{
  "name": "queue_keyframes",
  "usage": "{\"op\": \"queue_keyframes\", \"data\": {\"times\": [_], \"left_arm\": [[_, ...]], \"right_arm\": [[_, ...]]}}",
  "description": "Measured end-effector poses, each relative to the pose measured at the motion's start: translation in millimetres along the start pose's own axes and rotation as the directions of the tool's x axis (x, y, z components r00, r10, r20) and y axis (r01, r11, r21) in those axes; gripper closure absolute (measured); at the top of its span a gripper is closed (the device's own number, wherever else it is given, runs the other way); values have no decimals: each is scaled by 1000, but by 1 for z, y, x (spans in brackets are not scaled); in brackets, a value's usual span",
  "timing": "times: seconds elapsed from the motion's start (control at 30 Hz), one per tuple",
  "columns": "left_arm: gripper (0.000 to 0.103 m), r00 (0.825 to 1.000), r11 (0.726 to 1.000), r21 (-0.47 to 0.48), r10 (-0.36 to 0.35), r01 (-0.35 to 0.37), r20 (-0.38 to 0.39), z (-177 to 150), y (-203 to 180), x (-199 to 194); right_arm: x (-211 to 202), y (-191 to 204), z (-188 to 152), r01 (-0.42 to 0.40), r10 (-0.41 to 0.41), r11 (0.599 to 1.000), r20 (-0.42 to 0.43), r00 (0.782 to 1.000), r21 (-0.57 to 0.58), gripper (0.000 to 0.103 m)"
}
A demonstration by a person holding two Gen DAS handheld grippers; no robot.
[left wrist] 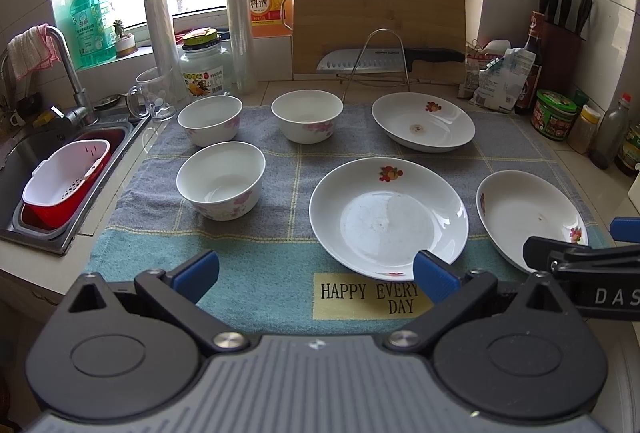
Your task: Organize plates and bowls
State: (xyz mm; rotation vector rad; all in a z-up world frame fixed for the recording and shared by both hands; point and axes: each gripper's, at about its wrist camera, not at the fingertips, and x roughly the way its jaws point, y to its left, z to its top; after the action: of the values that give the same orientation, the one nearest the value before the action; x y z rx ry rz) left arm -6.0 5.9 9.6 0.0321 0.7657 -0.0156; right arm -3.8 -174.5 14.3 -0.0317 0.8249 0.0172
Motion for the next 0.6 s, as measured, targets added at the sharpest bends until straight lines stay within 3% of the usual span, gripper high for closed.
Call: {"op": "queue_keyframes", "data": {"times": [0.6], "left_arm": [[1, 999, 999, 23, -50, 49, 18, 2, 16, 2]], "right_arm": [[-9, 16, 0, 34, -34, 999, 24, 999, 1, 0]]}}
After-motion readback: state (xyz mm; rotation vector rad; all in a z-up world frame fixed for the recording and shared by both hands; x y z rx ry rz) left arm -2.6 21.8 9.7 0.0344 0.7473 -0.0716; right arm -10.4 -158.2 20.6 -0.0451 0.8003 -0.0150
